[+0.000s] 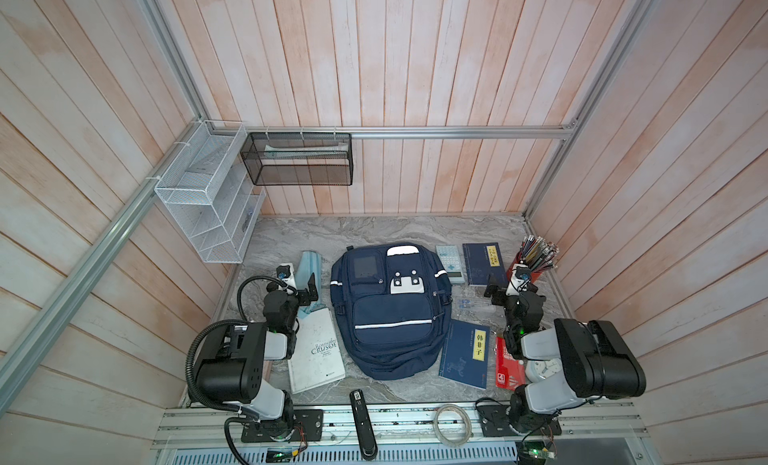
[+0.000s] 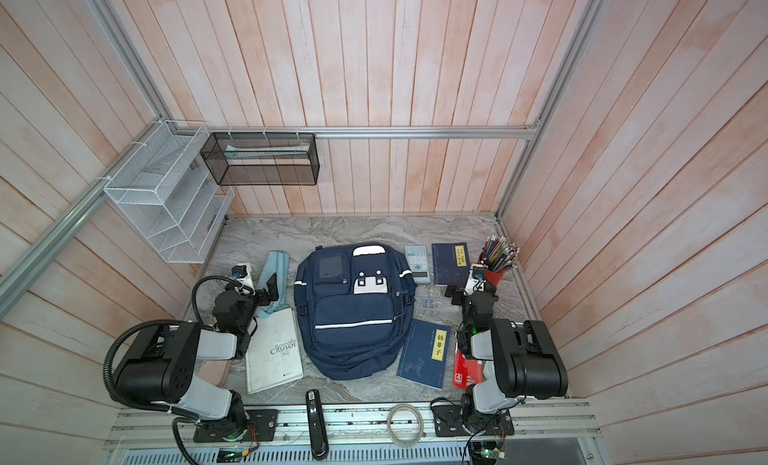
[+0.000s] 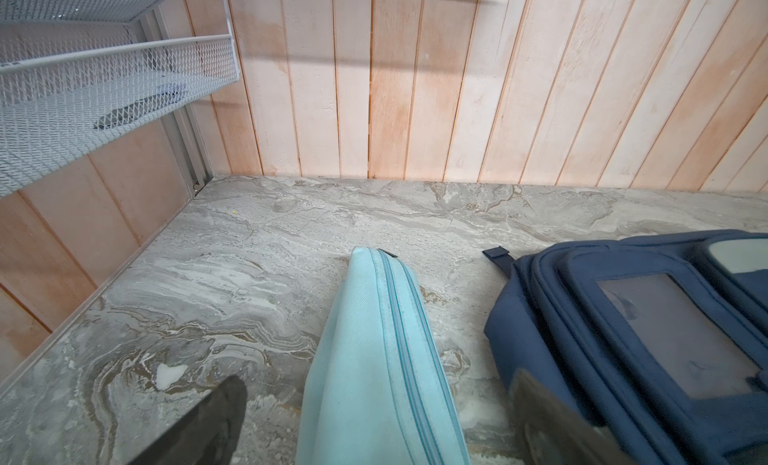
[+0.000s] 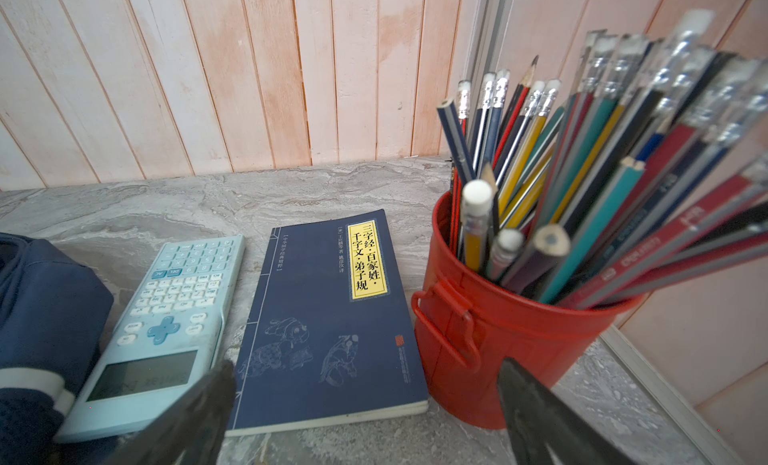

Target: Pack the student bag

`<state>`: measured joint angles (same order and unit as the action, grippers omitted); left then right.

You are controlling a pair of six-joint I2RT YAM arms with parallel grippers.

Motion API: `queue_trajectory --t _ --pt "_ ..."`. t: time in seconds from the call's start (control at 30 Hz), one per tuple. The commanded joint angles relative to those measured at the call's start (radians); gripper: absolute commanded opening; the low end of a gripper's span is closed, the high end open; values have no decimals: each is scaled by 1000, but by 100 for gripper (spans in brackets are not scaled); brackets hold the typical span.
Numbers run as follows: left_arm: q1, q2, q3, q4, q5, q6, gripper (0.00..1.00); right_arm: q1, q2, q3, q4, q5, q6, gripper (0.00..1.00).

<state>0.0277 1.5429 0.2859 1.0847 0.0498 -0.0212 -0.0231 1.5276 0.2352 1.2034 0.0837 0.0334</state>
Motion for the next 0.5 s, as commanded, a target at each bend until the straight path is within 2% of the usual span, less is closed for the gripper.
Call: queue_trajectory --t 0.0,0.13,0.27,0.37,0.43,0.47 --pt "3 4 4 29 15 12 100 -4 -7 15 -7 -9 1 98" --pt "3 3 1 30 16 12 100 -2 -19 8 18 -17 -7 98" --pt "-10 -42 -11 29 -10 20 100 25 -123 40 -126 -17 -49 98" --pt "-33 -156 30 -159 -82 7 100 51 -244 76 -272 24 -25 98" --pt "-38 -230 69 -292 -102 -20 100 47 -318 101 -352 26 92 98" --pt "-40 -265 86 -337 -102 -45 100 43 -355 109 -376 -12 138 98"
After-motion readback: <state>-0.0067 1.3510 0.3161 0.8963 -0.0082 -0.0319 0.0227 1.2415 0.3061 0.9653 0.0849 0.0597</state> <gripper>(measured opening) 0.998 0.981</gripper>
